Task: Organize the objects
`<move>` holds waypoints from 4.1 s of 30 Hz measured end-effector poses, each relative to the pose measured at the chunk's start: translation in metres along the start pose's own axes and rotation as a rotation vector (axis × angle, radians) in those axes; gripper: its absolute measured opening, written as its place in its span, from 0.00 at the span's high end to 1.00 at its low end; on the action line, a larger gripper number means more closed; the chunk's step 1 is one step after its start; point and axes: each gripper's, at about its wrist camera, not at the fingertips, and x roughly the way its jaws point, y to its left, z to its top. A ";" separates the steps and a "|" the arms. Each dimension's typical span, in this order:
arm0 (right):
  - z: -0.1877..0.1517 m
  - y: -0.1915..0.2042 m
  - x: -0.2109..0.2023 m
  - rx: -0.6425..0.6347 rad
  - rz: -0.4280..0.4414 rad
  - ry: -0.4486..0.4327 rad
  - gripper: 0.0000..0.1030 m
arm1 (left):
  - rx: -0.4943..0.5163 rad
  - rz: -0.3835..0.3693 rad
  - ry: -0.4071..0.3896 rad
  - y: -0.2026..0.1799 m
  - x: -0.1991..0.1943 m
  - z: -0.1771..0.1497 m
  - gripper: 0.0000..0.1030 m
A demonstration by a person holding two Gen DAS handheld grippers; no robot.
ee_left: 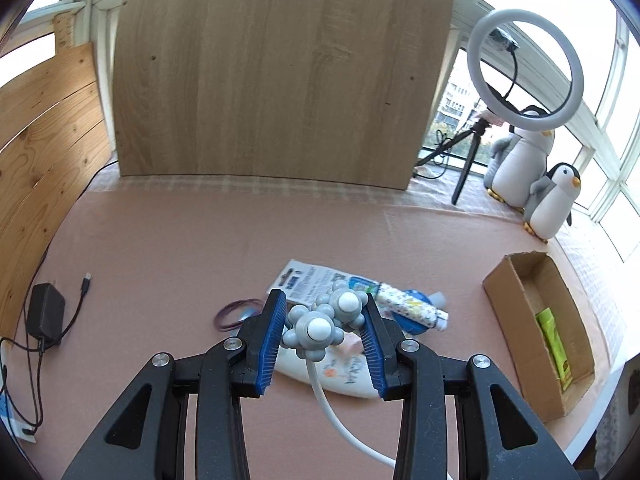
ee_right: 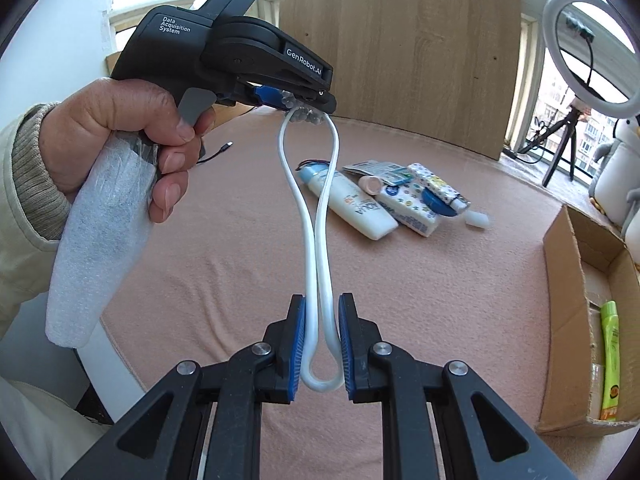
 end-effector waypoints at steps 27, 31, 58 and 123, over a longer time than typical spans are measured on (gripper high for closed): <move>-0.059 -0.173 -0.079 0.327 -0.344 -0.043 0.86 | 0.360 -0.229 0.025 -0.294 0.090 0.008 0.28; -0.062 -0.178 -0.081 0.359 -0.362 -0.053 0.69 | 0.364 -0.195 -0.014 -0.281 0.083 0.002 0.14; -0.009 -0.108 -0.038 0.237 -0.227 -0.050 0.65 | 0.070 0.060 0.018 -0.018 0.013 -0.033 0.10; -0.035 0.103 0.061 -0.189 0.106 0.114 0.65 | -0.224 0.130 0.268 0.077 0.001 -0.147 0.44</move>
